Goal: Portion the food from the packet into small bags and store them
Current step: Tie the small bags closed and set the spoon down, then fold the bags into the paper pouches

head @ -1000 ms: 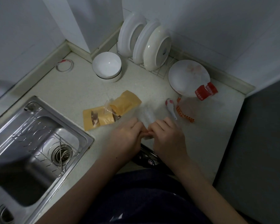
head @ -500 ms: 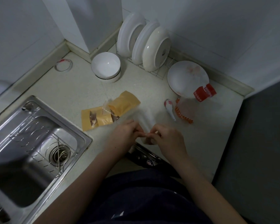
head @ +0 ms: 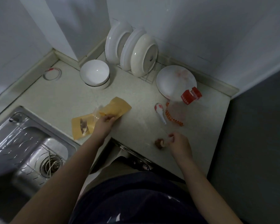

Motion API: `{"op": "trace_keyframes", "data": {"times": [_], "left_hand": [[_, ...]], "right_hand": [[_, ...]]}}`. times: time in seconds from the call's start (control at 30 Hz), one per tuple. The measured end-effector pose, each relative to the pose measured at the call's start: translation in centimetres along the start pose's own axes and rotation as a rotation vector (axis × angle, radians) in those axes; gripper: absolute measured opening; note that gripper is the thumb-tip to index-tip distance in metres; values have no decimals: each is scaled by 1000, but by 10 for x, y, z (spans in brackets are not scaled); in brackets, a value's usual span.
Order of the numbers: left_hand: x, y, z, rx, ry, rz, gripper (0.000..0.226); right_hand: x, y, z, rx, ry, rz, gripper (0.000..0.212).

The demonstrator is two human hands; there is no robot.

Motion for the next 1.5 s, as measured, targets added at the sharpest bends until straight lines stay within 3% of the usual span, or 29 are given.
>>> {"op": "trace_keyframes", "data": {"times": [0.13,0.23,0.43,0.6,0.73,0.87,1.0,1.13,1.23,1.3,1.4,1.5], "left_hand": [[0,1,4,-9,18,34,29],[-10,-5,25,99,45,83,28],[-20,-39,82,319,86,116,27],[3,-88,98,311,161,-92,37],[25,-124,104,318,166,-254,52],[37,-137,100,299,181,-322,59],[40,-138,95,318,190,-349,61],[17,-136,115,634,328,-139,56],[-7,-123,110,728,495,35,58],[-19,-109,98,656,441,36,45],[-28,-103,92,636,269,0,6],[-32,-107,91,652,197,5,11]], "right_hand": [[-23,-4,-18,-113,-91,114,32],[-34,-8,-45,-229,27,157,30],[-37,-51,-119,-722,156,147,25],[-45,-70,-141,-847,169,196,48],[-48,-85,-150,-950,124,229,41],[-58,-93,-148,-986,52,384,19],[-63,-93,-144,-951,23,459,12],[-77,-88,-135,-824,125,543,15],[-75,-78,-124,-711,254,492,15],[-69,-70,-117,-623,387,409,7],[-60,-62,-114,-542,626,261,8],[-56,-62,-117,-524,724,175,9]]}}
Point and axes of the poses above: each hand's wrist, its own y-axis towards the middle knuckle, its own x-axis out of the palm, z = x × y, the point moved 10 cm from there along y, towards the middle knuckle, and after that the axes turned 9 degrees about z, right-handed, at the moved point
